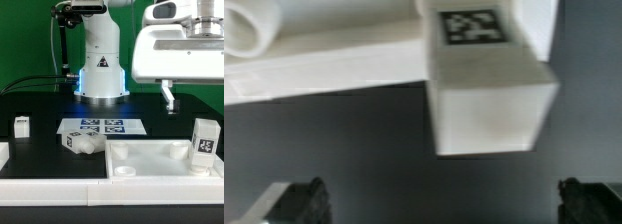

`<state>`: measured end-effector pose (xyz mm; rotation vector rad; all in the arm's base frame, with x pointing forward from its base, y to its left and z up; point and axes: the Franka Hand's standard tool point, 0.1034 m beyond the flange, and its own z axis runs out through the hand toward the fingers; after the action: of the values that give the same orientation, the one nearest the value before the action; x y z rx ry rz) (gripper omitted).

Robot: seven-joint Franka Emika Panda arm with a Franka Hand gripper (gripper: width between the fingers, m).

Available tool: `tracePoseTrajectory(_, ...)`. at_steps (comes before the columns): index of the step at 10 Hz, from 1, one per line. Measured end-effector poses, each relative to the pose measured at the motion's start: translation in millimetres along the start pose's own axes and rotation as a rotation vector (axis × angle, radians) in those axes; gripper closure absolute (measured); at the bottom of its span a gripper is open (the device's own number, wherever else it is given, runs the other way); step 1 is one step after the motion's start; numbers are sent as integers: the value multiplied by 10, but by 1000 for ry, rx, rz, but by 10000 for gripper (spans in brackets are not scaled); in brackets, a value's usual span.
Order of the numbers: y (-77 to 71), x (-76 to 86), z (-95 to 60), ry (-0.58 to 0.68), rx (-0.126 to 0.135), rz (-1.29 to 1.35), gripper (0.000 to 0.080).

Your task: Assemble one leg

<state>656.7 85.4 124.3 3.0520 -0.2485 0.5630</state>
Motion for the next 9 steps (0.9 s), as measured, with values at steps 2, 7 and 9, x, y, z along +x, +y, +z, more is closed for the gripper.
tracePoseTrajectory(2, -4, -17, -10, -156, 1, 29, 151)
tracePoseTrajectory(7, -163, 123, -65, -278, 9, 62, 151)
tracePoseTrajectory(9, -146, 115, -48, -280, -15, 74, 151)
